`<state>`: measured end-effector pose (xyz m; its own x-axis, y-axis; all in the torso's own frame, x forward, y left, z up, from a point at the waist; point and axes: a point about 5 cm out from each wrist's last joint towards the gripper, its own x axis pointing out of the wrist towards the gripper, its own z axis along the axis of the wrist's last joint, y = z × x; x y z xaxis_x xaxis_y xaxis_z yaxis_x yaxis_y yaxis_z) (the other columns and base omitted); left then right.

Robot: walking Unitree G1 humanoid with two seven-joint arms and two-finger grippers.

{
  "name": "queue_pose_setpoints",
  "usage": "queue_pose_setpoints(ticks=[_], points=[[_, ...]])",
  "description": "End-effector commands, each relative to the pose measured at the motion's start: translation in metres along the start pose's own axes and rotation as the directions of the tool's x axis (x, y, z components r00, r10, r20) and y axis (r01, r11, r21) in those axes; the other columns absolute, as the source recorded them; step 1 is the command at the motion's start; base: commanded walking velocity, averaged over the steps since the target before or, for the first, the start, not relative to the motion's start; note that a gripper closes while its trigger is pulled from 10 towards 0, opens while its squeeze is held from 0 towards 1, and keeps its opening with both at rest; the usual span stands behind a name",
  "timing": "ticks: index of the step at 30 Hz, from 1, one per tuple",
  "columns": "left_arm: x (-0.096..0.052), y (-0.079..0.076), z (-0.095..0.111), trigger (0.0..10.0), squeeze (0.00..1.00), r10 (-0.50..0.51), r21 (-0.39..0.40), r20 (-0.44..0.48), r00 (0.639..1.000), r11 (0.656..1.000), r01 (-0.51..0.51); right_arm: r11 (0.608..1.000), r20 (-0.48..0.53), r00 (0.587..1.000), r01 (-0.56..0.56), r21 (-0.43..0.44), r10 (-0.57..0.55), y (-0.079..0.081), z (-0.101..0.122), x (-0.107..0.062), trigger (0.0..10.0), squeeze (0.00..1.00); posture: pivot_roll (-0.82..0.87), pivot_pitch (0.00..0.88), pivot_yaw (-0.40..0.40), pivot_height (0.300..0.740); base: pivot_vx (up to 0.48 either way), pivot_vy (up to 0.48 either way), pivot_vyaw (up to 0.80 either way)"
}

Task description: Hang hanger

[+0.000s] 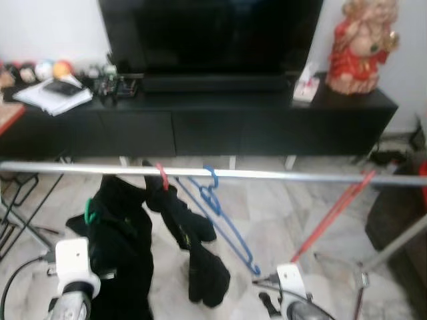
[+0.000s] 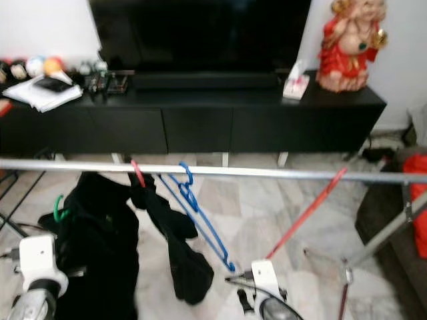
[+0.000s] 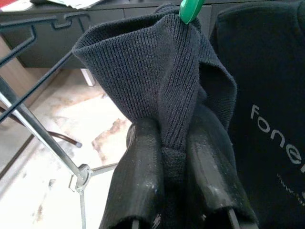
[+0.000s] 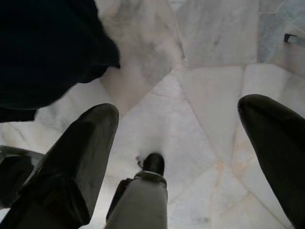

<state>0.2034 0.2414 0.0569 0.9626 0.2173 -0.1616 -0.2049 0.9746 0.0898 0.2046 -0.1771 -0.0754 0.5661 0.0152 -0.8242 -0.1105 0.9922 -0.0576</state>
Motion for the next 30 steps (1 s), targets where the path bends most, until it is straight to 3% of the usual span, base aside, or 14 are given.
queue_pose_setpoints(ticks=[1,5,30], points=[[-0.002,0.005,0.006,10.0,0.0,-0.004,0.032,0.038,0.999,0.999,0.002,1.0,-0.013,1.0,0.008,0.001,-0.008,-0.004,-0.005,-0.001,10.0,0.0,-0.05,0.0,0.03,0.74,0.0,0.0,0.0],[0.003,0.019,0.013,10.0,0.0,-0.008,0.066,0.048,0.999,0.998,0.005,1.0,-0.014,1.0,0.002,-0.005,-0.003,-0.003,-0.005,-0.001,10.0,0.0,-0.05,0.0,0.031,0.74,0.0,0.0,0.0],[0.003,0.019,0.013,10.0,0.0,-0.008,0.066,0.048,0.999,0.998,0.005,1.0,-0.014,1.0,0.002,-0.005,-0.003,-0.003,-0.005,-0.001,10.0,0.0,-0.05,0.0,0.031,0.74,0.0,0.0,0.0]])
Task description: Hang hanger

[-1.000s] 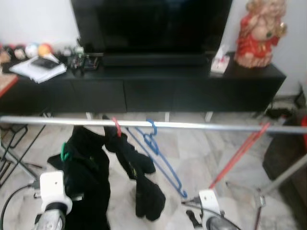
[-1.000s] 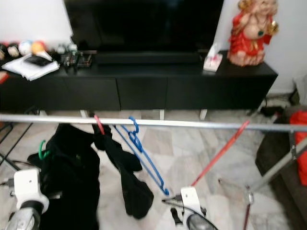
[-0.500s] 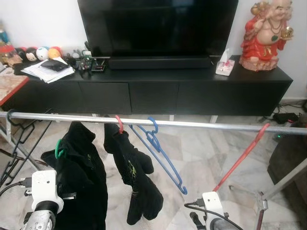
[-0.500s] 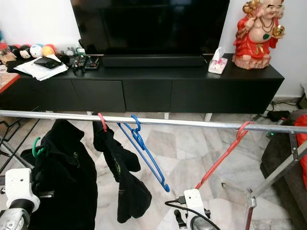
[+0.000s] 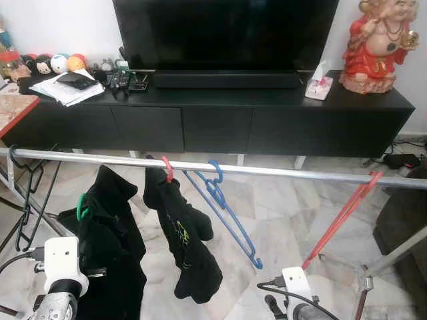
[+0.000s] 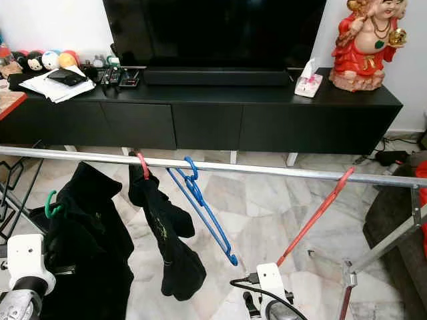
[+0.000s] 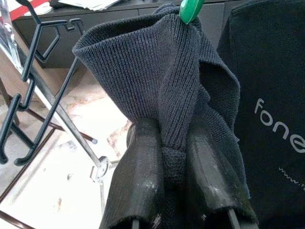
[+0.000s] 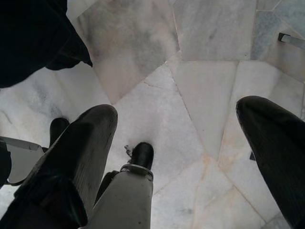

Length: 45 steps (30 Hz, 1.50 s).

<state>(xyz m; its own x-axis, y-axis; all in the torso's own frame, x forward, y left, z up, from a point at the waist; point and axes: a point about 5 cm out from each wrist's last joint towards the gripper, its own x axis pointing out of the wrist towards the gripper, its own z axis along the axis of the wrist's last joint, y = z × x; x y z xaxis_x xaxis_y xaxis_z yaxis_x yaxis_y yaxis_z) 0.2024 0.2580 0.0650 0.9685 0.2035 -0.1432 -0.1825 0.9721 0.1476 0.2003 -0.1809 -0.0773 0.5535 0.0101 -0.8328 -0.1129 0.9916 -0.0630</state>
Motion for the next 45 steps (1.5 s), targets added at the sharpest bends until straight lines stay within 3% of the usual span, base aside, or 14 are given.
queue_pose_setpoints(ticks=[1,6,9,22,38,45], points=[[0.002,0.002,0.006,10.0,0.0,0.007,0.005,0.028,1.0,1.0,-0.007,1.0,0.002,1.0,-0.001,0.0,0.001,0.0,0.001,0.0,10.0,0.0,-0.05,0.0,0.031,0.74,0.0,0.0,0.0],[0.003,0.004,0.007,10.0,0.0,0.001,0.01,0.029,1.0,1.0,-0.001,1.0,0.002,1.0,-0.001,-0.001,0.001,0.0,0.001,0.0,10.0,0.0,-0.05,0.0,0.031,0.74,0.0,0.0,0.0],[0.007,-0.015,0.011,10.0,0.0,-0.081,-0.018,0.055,0.995,0.996,0.082,1.0,0.006,1.0,-0.004,-0.015,0.004,0.001,0.0,0.0,10.0,0.0,-0.05,0.0,0.041,0.74,0.0,0.0,0.0],[0.008,-0.016,0.013,10.0,0.0,-0.088,-0.023,0.06,0.994,0.996,0.09,1.0,0.007,1.0,-0.004,-0.016,0.005,0.001,0.001,0.0,10.0,0.0,-0.05,0.0,0.042,0.74,0.0,0.0,0.0],[0.01,-0.019,0.014,10.0,0.0,-0.1,-0.021,0.06,0.993,0.995,0.101,1.0,0.007,1.0,-0.007,-0.018,0.007,0.001,0.001,0.0,10.0,0.0,-0.05,0.0,0.043,0.74,0.0,0.276,0.0],[0.01,-0.022,0.014,10.0,0.0,-0.118,-0.01,0.06,0.991,0.993,0.119,1.0,0.006,1.0,-0.008,-0.021,0.008,0.001,0.001,0.0,10.0,0.0,-0.05,0.0,0.042,0.74,0.0,0.0,0.0]])
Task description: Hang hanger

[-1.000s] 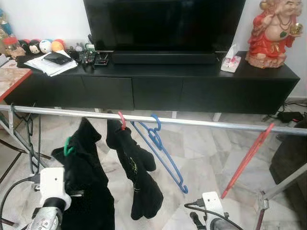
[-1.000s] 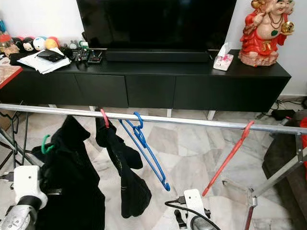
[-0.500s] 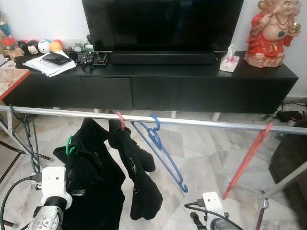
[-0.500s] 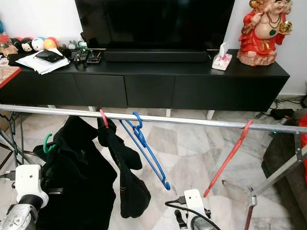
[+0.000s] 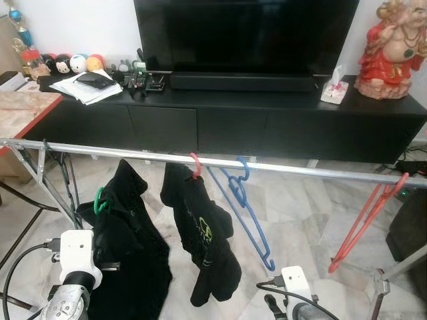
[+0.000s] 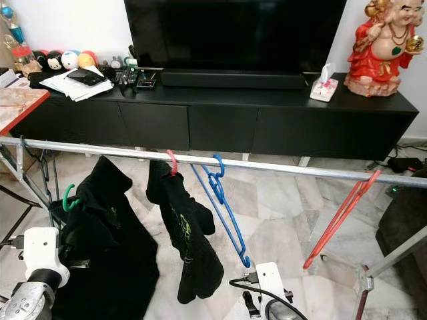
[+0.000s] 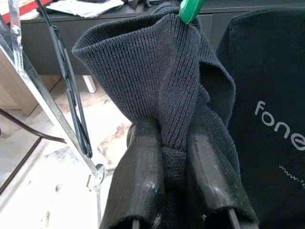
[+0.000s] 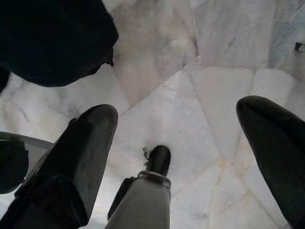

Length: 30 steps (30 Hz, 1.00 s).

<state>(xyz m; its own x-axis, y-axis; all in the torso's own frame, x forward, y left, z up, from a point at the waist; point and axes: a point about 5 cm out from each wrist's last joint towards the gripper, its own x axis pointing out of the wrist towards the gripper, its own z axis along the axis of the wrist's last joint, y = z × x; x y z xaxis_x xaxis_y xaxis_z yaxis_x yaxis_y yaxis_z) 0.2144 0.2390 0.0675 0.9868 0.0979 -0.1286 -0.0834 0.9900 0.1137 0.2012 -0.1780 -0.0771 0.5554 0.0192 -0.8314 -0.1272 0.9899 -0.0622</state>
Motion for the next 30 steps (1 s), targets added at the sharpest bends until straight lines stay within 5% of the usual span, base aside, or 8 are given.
queue_pose_setpoints(ticks=[1,19,30], points=[[0.0032,-0.0023,0.0074,10.0,0.0,-0.017,0.003,0.03,0.999,1.0,0.017,1.0,0.003,1.0,0.0,-0.009,0.0,-0.0016,-0.0002,-0.0003,10.0,0.0,-0.05,0.0,0.042,0.74,0.0,0.0,0.0],[0.0049,-0.0048,0.0086,10.0,0.0,-0.021,0.0,0.032,0.999,1.0,0.021,1.0,-0.008,1.0,-0.006,-0.024,0.006,-0.0018,-0.0006,-0.0002,10.0,0.0,-0.05,0.0,0.04,0.74,0.0,0.0,0.0],[0.0063,-0.0056,0.0102,10.0,0.0,-0.025,0.001,0.039,0.999,1.0,0.025,0.999,-0.014,1.0,-0.013,-0.029,0.012,-0.0015,-0.0009,-0.0002,10.0,0.0,-0.05,0.0,0.04,0.74,0.363,0.0,0.0]])
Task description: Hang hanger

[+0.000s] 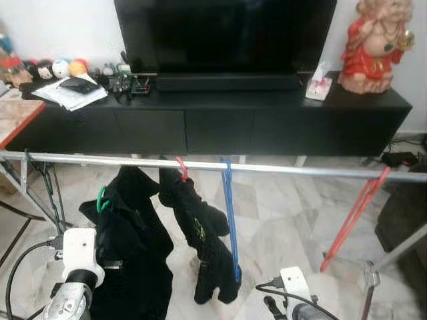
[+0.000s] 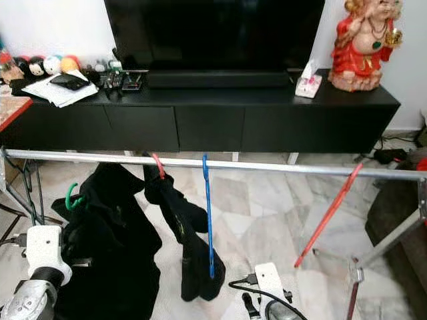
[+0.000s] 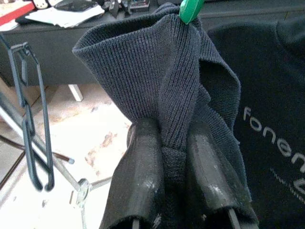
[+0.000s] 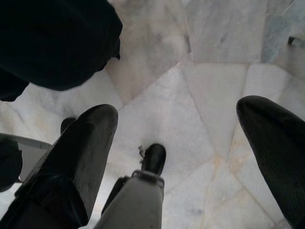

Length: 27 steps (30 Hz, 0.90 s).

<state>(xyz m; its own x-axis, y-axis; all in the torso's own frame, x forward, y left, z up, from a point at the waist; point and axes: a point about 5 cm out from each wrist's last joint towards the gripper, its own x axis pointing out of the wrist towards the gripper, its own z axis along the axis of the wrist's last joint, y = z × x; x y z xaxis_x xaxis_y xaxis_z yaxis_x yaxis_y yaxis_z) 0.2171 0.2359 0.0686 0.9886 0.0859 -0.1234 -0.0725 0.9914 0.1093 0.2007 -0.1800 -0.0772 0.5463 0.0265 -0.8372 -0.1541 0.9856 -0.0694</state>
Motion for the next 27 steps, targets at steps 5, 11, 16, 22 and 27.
queue_pose_setpoints(ticks=[5,11,16,22,27], points=[[0.004,-0.002,0.009,10.0,0.0,-0.015,0.005,0.032,0.999,1.0,0.015,1.0,-0.005,1.0,-0.004,-0.003,0.004,0.0,0.0,0.0,10.0,0.0,-0.05,0.0,0.04,0.74,0.394,0.0,0.0],[0.004,-0.003,0.01,10.0,0.0,-0.022,0.004,0.036,0.999,1.0,0.022,1.0,-0.004,1.0,-0.005,-0.003,0.005,0.001,0.0,0.0,10.0,0.0,-0.05,0.0,0.04,0.74,0.369,0.0,0.0],[-0.003,-0.004,0.01,10.0,0.0,-0.042,0.006,0.052,0.998,0.999,0.041,1.0,-0.003,1.0,-0.005,-0.002,0.005,0.0,0.0,0.0,10.0,0.0,-0.05,0.0,0.04,0.74,0.0,0.0,0.0],[-0.006,-0.002,0.009,10.0,0.0,-0.048,0.009,0.048,0.998,0.999,0.048,1.0,-0.004,1.0,-0.007,-0.003,0.007,0.001,0.0,0.0,10.0,0.0,-0.05,0.0,0.04,0.74,0.0,0.0,0.0],[-0.004,-0.001,0.01,10.0,0.0,-0.047,0.01,0.041,0.998,0.999,0.047,1.0,-0.004,1.0,-0.008,-0.004,0.008,0.001,0.0,0.0,10.0,0.0,-0.05,0.0,0.042,0.74,0.0,0.0,0.0]])
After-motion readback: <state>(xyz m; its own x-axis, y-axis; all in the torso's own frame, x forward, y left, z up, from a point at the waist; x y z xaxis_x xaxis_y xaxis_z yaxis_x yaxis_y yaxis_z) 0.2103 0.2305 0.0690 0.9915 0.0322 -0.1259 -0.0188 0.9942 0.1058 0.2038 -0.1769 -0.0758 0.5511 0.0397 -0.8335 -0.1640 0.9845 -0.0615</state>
